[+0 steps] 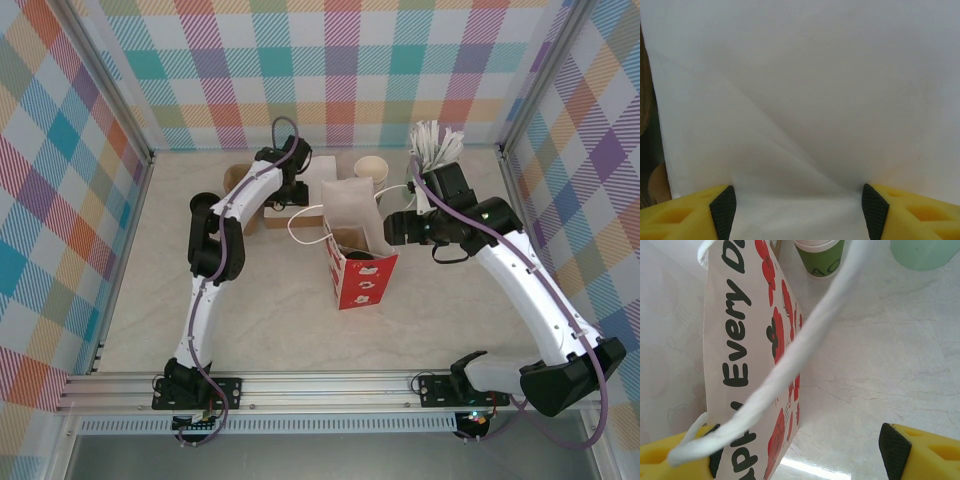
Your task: Pack the takeout coffee
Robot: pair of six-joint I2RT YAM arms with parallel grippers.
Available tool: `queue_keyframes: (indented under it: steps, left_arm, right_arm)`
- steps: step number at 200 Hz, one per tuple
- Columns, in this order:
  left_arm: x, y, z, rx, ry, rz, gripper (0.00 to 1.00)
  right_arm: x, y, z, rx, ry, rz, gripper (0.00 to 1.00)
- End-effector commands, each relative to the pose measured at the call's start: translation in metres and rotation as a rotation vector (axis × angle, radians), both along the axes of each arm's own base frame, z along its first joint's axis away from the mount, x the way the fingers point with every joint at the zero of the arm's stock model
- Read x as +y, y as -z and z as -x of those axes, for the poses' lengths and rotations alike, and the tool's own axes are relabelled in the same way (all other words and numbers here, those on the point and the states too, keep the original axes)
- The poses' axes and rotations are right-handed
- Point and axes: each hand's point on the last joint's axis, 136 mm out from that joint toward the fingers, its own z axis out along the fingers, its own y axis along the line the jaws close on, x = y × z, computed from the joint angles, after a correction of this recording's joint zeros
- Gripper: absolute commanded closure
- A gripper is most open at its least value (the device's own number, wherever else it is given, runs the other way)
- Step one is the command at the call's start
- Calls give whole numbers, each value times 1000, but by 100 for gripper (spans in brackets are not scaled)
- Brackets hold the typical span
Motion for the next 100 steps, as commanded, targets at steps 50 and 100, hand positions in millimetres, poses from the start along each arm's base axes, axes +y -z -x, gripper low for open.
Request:
queue_keyframes:
  steps: [50,100]
  left_arm:
    - [-3,9,11,49,43,-28,40]
    - [-1,16,9,53,40,-42,59]
  right_arm:
    - [-1,1,1,3,10,-12,17]
    - [-1,1,1,4,10,-12,17]
